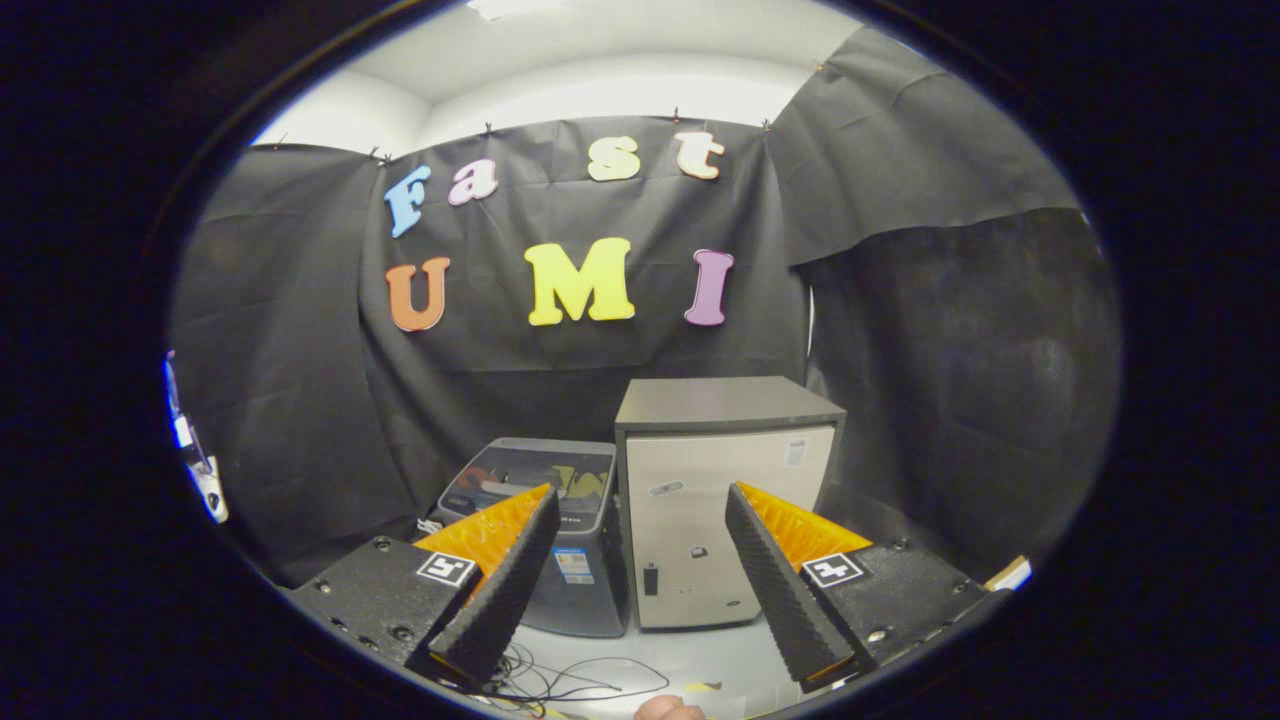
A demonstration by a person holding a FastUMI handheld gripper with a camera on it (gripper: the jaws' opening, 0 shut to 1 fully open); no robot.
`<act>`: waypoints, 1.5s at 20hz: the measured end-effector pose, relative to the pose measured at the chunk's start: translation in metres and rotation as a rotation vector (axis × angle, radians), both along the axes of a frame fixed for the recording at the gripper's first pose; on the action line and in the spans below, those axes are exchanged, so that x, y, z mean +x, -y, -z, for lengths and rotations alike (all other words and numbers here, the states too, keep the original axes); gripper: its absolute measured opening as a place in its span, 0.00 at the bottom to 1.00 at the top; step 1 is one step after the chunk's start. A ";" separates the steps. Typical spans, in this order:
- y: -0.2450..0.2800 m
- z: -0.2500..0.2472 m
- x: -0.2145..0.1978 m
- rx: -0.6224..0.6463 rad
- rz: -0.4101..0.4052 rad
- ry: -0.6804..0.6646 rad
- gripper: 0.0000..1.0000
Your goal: Put the clothes into the washing machine and then close the washing machine lid.
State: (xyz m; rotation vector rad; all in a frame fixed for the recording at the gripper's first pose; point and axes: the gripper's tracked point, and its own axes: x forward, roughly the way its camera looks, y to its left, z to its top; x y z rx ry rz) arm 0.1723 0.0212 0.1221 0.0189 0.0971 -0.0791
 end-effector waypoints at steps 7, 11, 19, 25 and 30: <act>0.006 -0.005 -0.005 0.014 0.014 0.011 1.00; 0.008 -0.009 -0.004 0.005 0.013 0.019 1.00; 0.011 -0.009 -0.005 0.009 0.009 0.024 1.00; 0.013 -0.007 -0.005 0.017 -0.002 0.013 1.00; 0.017 -0.008 -0.002 0.025 0.000 0.015 1.00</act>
